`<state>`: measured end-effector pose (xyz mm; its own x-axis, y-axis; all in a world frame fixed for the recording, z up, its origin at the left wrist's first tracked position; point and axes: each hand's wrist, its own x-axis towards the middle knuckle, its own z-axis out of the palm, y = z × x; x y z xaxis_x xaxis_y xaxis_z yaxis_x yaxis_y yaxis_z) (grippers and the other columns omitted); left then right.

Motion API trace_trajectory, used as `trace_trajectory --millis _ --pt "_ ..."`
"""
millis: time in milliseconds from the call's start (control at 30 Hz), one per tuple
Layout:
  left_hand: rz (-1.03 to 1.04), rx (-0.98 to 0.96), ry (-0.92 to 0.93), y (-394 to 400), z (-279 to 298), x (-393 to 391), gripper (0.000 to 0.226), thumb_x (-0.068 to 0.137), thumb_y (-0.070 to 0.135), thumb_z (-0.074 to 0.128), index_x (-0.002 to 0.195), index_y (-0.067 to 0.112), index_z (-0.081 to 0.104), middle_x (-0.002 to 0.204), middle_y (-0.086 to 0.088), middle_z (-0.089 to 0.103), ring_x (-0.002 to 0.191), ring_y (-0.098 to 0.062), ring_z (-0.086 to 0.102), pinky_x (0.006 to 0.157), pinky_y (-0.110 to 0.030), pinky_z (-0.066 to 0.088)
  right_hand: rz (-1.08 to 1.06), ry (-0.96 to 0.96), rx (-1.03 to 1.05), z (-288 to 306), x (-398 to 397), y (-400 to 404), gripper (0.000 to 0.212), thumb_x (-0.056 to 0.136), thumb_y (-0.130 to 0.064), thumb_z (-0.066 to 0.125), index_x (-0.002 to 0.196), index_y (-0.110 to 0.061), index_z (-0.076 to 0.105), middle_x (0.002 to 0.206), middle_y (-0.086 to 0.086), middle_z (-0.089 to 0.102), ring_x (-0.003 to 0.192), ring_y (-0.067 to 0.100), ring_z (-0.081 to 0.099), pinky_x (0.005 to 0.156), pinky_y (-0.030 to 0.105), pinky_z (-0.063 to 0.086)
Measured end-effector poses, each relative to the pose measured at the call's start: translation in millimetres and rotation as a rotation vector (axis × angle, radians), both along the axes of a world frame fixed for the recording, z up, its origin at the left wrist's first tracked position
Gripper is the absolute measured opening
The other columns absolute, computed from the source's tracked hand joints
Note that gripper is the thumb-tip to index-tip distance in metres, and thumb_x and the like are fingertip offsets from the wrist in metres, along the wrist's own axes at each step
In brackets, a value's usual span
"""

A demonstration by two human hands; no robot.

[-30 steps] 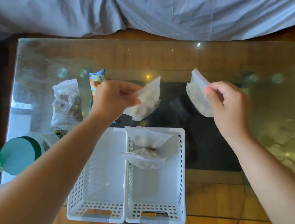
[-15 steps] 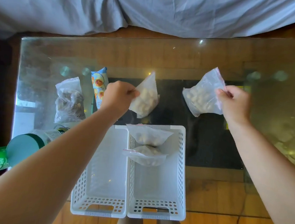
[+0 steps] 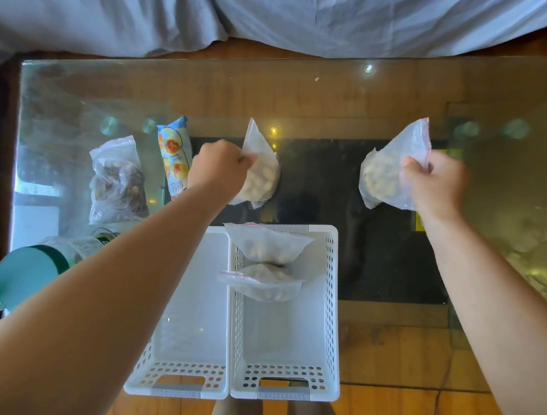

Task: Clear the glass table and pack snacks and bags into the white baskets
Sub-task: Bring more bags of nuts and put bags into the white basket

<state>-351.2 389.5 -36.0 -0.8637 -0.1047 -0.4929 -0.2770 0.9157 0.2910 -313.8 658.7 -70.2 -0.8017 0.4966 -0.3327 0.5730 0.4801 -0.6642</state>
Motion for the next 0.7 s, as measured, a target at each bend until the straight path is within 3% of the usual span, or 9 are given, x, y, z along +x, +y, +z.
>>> trace_trajectory --millis 167,233,300,367,433,467,533,600,700 --pt "-0.09 -0.045 0.111 -1.3 6.7 -0.7 0.05 0.088 0.038 0.053 0.047 0.011 0.045 0.05 -0.003 0.04 0.055 -0.027 0.042 0.046 -0.026 0.022 0.099 0.115 0.063 20.2 14.0 0.7 0.038 0.075 -0.028 0.055 0.05 -0.013 0.031 0.051 0.006 0.032 0.056 0.022 0.029 0.053 0.03 0.021" --pt "-0.12 -0.034 0.099 -2.5 4.1 2.4 0.048 0.09 0.038 0.052 0.051 0.01 0.048 0.05 -0.002 0.04 0.053 -0.025 0.041 0.046 -0.027 0.022 0.148 0.056 0.029 19.1 21.3 -1.4 0.039 0.077 -0.025 0.059 0.05 -0.018 0.031 0.05 -0.001 0.029 0.053 0.019 0.027 0.051 0.029 0.019" --pt "-0.137 0.017 0.036 -0.4 0.9 5.2 0.041 0.094 0.035 0.047 0.063 0.01 0.05 0.054 0.0 0.04 0.063 -0.027 0.044 0.053 -0.031 0.026 0.168 -0.062 0.024 11.7 25.5 -4.6 0.042 0.081 -0.021 0.061 0.049 -0.021 0.034 0.05 -0.003 0.03 0.052 0.017 0.029 0.048 0.028 0.02" --pt "-0.139 0.055 -0.006 2.4 -0.2 7.7 0.042 0.098 0.031 0.041 0.06 0.013 0.043 0.055 0.001 0.039 0.069 -0.027 0.044 0.059 -0.03 0.028 0.157 -0.124 0.044 6.6 28.4 -8.4 0.037 0.087 -0.02 0.057 0.053 -0.01 0.046 0.051 0.002 0.037 0.054 0.02 0.035 0.046 0.025 0.024" --pt "-0.12 0.092 0.039 2.9 4.1 9.9 0.045 0.097 0.027 0.042 0.054 0.016 0.037 0.054 0.001 0.038 0.068 -0.03 0.043 0.057 -0.031 0.027 0.129 -0.087 0.003 7.5 32.9 -12.8 0.029 0.091 -0.02 0.053 0.072 0.0 0.062 0.06 0.007 0.052 0.063 0.02 0.044 0.046 0.015 0.029" --pt "-0.121 0.104 0.08 2.9 8.6 10.9 0.044 0.096 0.026 0.044 0.055 0.013 0.037 0.053 0.0 0.037 0.067 -0.031 0.042 0.056 -0.032 0.025 0.119 -0.057 -0.015 10.5 36.0 -14.5 0.027 0.092 -0.019 0.053 0.087 0.003 0.067 0.071 0.01 0.061 0.07 0.019 0.049 0.051 0.012 0.033" --pt "-0.141 0.123 0.15 1.8 22.3 13.4 0.04 0.095 0.024 0.046 0.059 0.01 0.038 0.052 -0.002 0.037 0.066 -0.033 0.04 0.054 -0.032 0.021 0.092 0.001 -0.053 20.6 44.3 -16.1 0.028 0.092 -0.017 0.053 0.111 0.001 0.065 0.1 0.014 0.069 0.085 0.016 0.055 0.072 0.021 0.048" --pt "-0.178 0.149 0.209 -0.4 40.7 16.7 0.041 0.095 0.023 0.046 0.056 0.014 0.037 0.052 -0.002 0.036 0.064 -0.033 0.039 0.056 -0.032 0.021 0.062 0.054 -0.114 35.0 54.2 -16.8 0.03 0.092 -0.012 0.053 0.119 -0.003 0.061 0.111 0.008 0.066 0.096 0.015 0.057 0.091 0.04 0.052" --pt "-0.204 0.215 0.328 -6.6 75.2 24.4 0.035 0.095 0.02 0.047 0.062 0.01 0.049 0.05 0.0 0.033 0.06 -0.03 0.035 0.057 -0.032 0.023 0.079 0.11 -0.12 60.7 73.7 -19.2 0.03 0.091 -0.008 0.051 0.119 -0.008 0.062 0.112 0.001 0.065 0.101 0.013 0.057 0.096 0.047 0.049"
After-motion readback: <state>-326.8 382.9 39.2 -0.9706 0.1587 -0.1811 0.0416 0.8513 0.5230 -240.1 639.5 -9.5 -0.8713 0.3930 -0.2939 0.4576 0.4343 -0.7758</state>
